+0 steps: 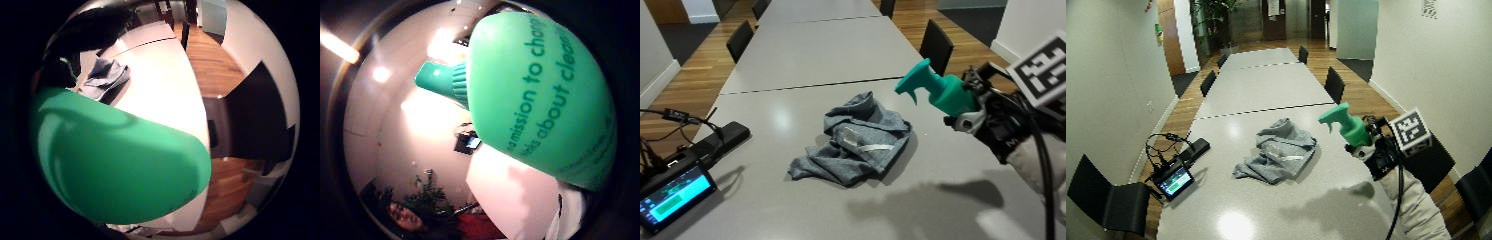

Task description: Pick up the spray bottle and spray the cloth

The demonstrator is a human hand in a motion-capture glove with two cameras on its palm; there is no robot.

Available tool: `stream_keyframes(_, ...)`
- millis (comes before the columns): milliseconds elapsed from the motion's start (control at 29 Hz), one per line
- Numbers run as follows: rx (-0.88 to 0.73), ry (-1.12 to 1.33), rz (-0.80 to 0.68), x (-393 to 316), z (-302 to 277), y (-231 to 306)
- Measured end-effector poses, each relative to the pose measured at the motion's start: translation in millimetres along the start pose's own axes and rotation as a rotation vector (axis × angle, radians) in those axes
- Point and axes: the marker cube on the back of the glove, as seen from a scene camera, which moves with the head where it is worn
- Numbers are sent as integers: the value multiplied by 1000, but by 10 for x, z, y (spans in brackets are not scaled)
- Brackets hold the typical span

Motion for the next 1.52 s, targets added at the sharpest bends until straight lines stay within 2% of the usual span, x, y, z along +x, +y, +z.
stream_keyframes(172, -131, 546, -44, -238, 152, -628)
stream_keyframes(276, -157, 750, -80, -334, 166, -790)
stream_keyframes(482, -167, 904, -132, -533, 164, -908)
stream_keyframes(724, -176, 898, -120, -561, 145, -921)
stream_keyframes(896, -163, 754, -83, -497, 138, -901)
stream_keyframes(1172, -157, 329, -39, -611, 167, -773)
stream_keyframes(1378, -111, -335, 7, -965, 275, -626)
stream_keyframes(1516, -145, -579, -12, -1286, 508, -535)
